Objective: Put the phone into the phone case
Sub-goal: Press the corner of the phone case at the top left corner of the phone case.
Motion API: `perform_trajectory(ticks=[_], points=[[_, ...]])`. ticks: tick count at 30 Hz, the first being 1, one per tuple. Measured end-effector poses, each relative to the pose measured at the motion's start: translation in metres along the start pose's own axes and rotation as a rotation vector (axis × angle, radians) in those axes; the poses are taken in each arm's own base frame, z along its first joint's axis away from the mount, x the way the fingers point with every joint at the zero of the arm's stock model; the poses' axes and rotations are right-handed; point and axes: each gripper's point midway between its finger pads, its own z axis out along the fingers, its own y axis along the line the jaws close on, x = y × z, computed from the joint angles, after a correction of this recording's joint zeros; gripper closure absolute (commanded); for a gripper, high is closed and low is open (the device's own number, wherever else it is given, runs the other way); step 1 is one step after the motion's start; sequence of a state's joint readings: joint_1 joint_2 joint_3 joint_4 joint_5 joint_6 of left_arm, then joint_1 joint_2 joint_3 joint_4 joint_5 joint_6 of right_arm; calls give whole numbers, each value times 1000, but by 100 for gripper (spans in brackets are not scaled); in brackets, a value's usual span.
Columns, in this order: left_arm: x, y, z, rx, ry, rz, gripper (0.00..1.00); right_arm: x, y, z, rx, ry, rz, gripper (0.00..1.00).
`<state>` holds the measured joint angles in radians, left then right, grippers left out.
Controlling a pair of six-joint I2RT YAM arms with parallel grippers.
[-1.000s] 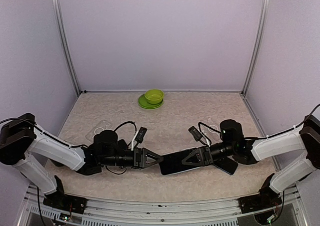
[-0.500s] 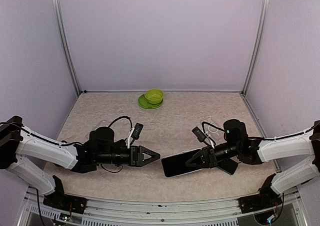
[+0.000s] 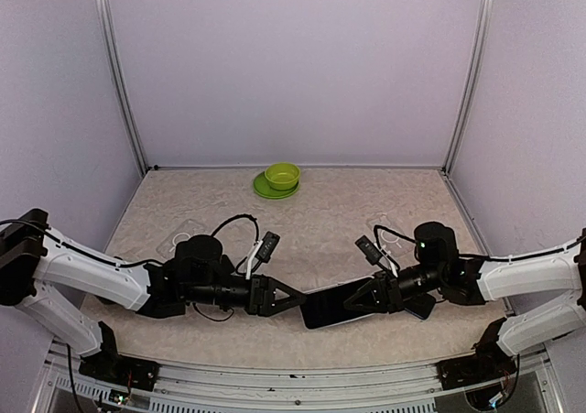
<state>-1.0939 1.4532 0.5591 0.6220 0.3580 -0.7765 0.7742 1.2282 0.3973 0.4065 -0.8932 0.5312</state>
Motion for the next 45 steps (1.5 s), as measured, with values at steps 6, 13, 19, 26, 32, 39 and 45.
perform_trajectory(ticks=[6,13,19,26,32,39,45], points=[[7,-4,4,23,25,6,51,5,8,-1,-15,4,-23,100],[11,-3,6,29,37,6,54,1,25,-1,-52,-8,-82,100],[10,-9,7,63,35,9,69,2,26,0,-54,-7,-89,100],[13,-15,8,96,52,29,100,5,24,-1,-41,-2,-73,100],[15,-15,8,90,51,45,100,6,25,-1,-43,3,-65,100],[13,-12,8,61,35,46,78,5,22,-1,-30,-2,-66,100],[6,-5,9,20,-3,16,63,-2,20,-3,6,-37,-86,100]])
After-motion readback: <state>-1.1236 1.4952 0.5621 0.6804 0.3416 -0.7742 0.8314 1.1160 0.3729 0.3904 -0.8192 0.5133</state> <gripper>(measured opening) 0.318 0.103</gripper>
